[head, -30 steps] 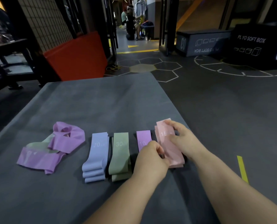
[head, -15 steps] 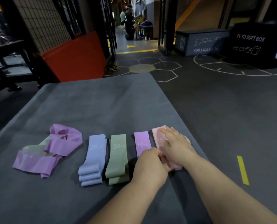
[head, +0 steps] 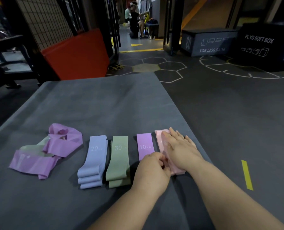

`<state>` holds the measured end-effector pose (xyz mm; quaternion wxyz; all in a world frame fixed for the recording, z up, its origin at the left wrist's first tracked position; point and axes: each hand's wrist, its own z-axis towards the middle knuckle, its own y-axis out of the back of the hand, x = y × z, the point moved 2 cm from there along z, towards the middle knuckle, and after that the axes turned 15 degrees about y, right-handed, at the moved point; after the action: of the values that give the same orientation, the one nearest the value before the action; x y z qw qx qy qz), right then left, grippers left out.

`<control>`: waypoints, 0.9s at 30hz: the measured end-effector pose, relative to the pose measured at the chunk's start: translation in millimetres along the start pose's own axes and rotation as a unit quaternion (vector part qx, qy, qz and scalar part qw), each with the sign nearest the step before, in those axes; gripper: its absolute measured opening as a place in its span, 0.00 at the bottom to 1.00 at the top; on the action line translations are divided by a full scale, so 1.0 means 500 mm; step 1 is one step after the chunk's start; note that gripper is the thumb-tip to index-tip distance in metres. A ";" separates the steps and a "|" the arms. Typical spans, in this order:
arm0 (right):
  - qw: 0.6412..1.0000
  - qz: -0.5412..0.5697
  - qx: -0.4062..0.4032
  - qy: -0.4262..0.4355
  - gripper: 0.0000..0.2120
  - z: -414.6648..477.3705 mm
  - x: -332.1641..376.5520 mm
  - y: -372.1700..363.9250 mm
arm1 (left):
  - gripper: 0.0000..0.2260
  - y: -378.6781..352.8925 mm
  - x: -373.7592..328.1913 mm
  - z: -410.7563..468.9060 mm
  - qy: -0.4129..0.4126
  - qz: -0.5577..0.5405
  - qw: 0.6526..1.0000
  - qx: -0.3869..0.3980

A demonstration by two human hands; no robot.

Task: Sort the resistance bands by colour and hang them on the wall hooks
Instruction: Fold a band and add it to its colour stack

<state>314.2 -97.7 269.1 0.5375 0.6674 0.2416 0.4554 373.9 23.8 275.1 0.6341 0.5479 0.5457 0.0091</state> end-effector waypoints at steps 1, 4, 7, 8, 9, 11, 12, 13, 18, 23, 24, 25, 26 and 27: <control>1.000 -0.002 0.000 -0.001 0.24 0.000 0.001 0.000 | 0.09 -0.001 0.001 0.000 -0.003 0.001 1.000 -0.001; 1.000 -0.009 0.000 -0.004 0.24 0.001 0.000 -0.003 | 0.08 -0.005 0.002 -0.001 -0.014 0.012 1.000 -0.010; 1.000 -0.011 0.002 -0.008 0.24 0.001 -0.001 -0.006 | 0.08 -0.008 0.003 -0.005 -0.030 0.027 0.999 -0.018; 1.000 -0.011 0.001 -0.009 0.24 0.002 -0.002 -0.006 | 0.08 -0.009 0.004 -0.006 -0.035 0.031 0.999 -0.021; 1.000 -0.010 0.000 -0.011 0.24 0.002 -0.001 -0.007 | 0.08 -0.009 0.004 -0.007 -0.037 0.032 0.999 -0.023; 1.000 -0.010 -0.002 -0.012 0.24 0.001 0.001 -0.007 | 0.08 -0.008 0.004 -0.007 -0.037 0.028 0.999 -0.024; 1.000 -0.011 -0.003 -0.013 0.24 0.001 0.001 -0.006 | 0.09 -0.007 0.004 -0.006 -0.035 0.026 0.999 -0.023; 1.000 -0.011 -0.004 -0.013 0.24 0.000 0.002 -0.006 | 0.09 -0.007 0.004 -0.006 -0.033 0.024 0.999 -0.021; 1.000 -0.002 -0.008 -0.011 0.24 0.000 0.001 -0.004 | 0.09 -0.005 0.003 -0.005 -0.028 0.019 0.999 -0.015; 0.999 0.045 -0.005 -0.013 0.24 0.008 -0.014 0.000 | 0.09 0.002 -0.003 0.000 -0.007 0.003 1.000 -0.005; 0.999 0.050 -0.006 -0.013 0.24 0.010 -0.016 -0.001 | 0.09 0.003 -0.004 0.000 -0.003 0.000 1.000 -0.002; 0.999 0.052 -0.008 -0.013 0.24 0.010 -0.018 -0.002 | 0.09 0.003 -0.005 0.001 -0.001 -0.002 1.000 0.001; 0.998 0.053 -0.010 -0.012 0.24 0.010 -0.018 -0.002 | 0.09 0.003 -0.006 0.001 -0.001 -0.004 1.000 0.002; 0.998 0.053 -0.011 -0.011 0.24 0.009 -0.018 -0.003 | 0.09 0.004 -0.006 0.000 -0.002 -0.005 1.000 0.002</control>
<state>314.4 -106.8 264.7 0.5227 0.6785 0.1950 0.4780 374.0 22.9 278.4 0.6342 0.5464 0.5470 0.0044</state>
